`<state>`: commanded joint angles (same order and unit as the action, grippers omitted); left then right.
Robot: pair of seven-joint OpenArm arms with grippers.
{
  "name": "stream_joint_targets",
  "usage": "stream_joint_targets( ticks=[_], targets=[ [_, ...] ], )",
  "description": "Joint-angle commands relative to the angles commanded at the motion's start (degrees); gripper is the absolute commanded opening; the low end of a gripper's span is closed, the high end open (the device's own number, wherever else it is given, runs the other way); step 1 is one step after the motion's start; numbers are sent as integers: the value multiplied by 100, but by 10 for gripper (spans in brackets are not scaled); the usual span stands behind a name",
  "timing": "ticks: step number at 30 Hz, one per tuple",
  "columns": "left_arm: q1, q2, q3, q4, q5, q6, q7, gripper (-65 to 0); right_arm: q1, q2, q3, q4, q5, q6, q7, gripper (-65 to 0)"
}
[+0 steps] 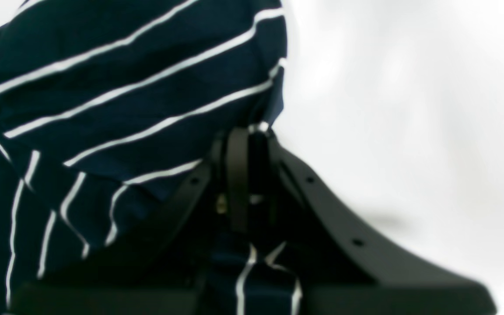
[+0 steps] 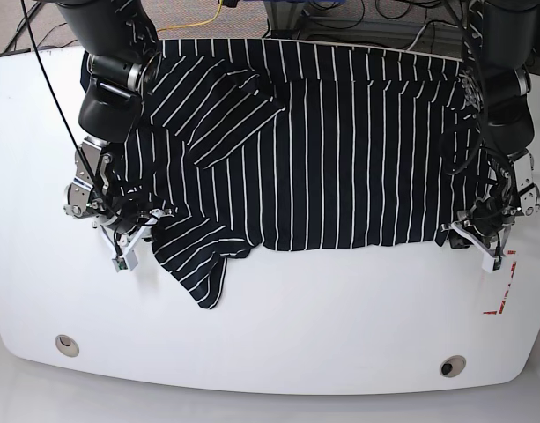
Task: Layout the t-shirt on the table in an organized manner, then fold the t-shirt properly
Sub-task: 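Hold the hem with both grippers, adjusting the right gripper's grip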
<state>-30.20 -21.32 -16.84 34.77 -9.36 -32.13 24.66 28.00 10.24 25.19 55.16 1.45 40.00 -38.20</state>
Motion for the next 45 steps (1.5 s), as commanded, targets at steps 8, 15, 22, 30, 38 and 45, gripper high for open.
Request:
stream_joint_targets(
  ticks=[8, 15, 22, 30, 38, 45],
  targets=[
    [18, 0, 0, 114, 18, 0, 0, -650, 114, -18, 0, -26, 35, 0, 316, -284],
    [35, 0, 0, 334, 35, 0, 0, -650, 211, -26, 0, -53, 18, 0, 466, -222],
    [35, 0, 0, 343, 35, 0, 0, -650, 299, -53, 0, -554, 0, 0, 905, -197],
    [35, 0, 0, 343, 35, -9, 0, -650, 360, 202, 0, -1196, -9, 0, 1495, -197],
    [35, -9, 0, 316, 35, -229, 0, -650, 334, 475, 0, -1248, -9, 0, 1679, -197],
    [35, -9, 0, 316, 35, -237, 0, -650, 325, 695, 0, -1284, -9, 0, 1679, -197]
  ],
)
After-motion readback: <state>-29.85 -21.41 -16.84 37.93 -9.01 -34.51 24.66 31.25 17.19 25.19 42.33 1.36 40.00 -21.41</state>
